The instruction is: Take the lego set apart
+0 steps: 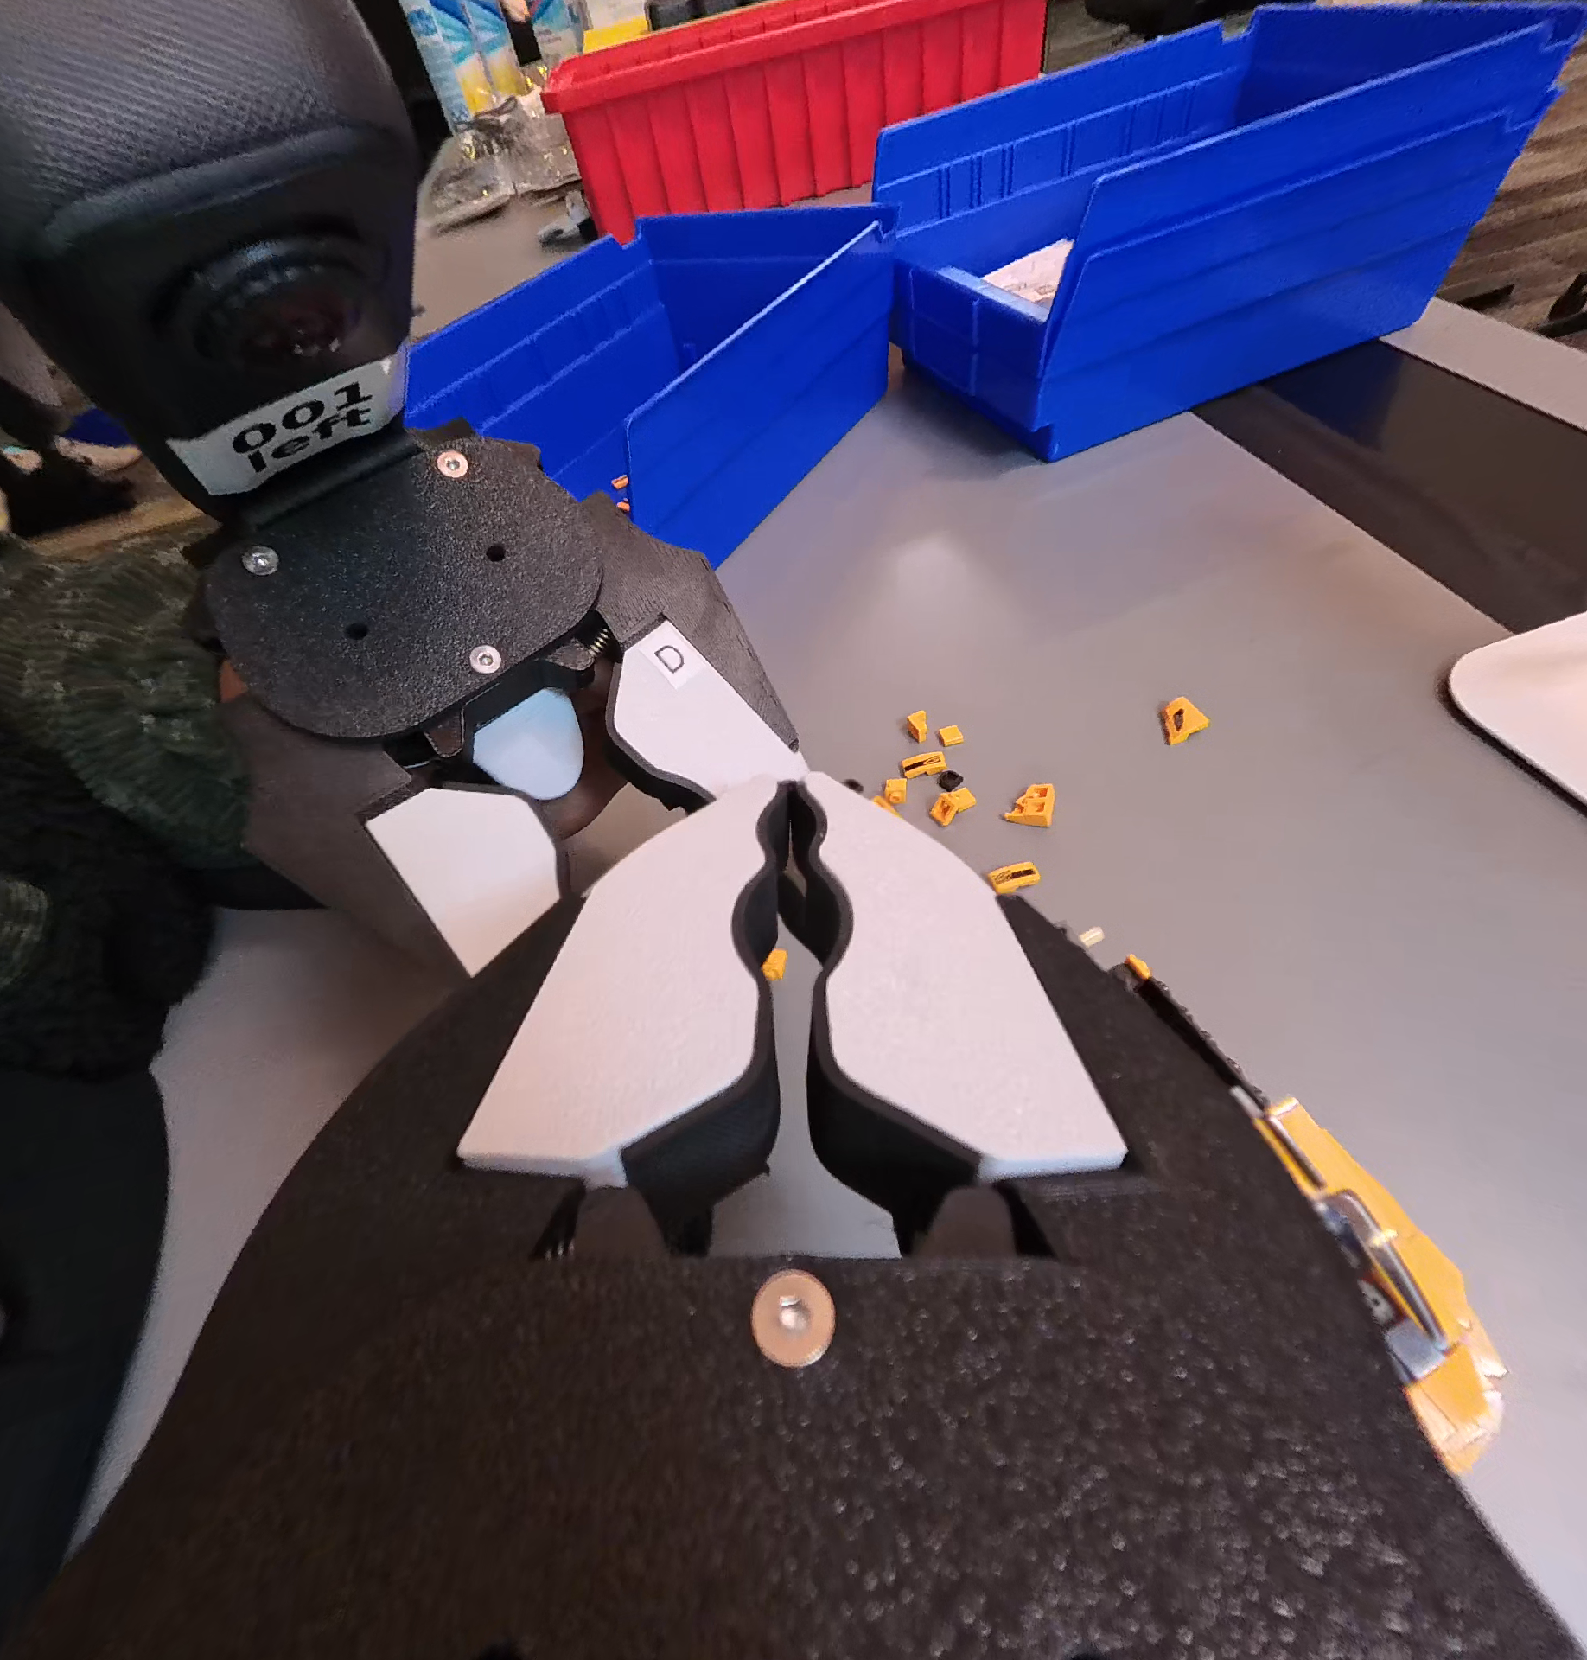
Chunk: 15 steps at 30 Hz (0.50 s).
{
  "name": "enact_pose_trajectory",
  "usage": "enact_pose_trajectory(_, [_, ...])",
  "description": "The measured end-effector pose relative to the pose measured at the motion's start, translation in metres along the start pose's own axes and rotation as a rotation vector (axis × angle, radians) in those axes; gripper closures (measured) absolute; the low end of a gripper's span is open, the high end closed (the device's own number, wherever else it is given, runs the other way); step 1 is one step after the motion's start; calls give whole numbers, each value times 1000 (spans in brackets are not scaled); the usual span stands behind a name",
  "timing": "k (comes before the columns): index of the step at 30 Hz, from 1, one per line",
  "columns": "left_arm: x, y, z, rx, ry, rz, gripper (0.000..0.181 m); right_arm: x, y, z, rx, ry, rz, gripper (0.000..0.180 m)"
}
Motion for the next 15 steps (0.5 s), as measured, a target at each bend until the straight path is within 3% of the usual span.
enact_pose_trajectory(15, [0, -3, 2, -19, 0, 3, 140, 0, -1, 4, -4, -5, -9, 180])
Point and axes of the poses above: each gripper's, where its closed fingertips meet, x out along the fingers, z out of its underside, y = z × x across the jaws, the point moved 8 cm from there along -x, back along the fingers, and after that the axes turned 14 degrees about z, right-handed, at the moved point
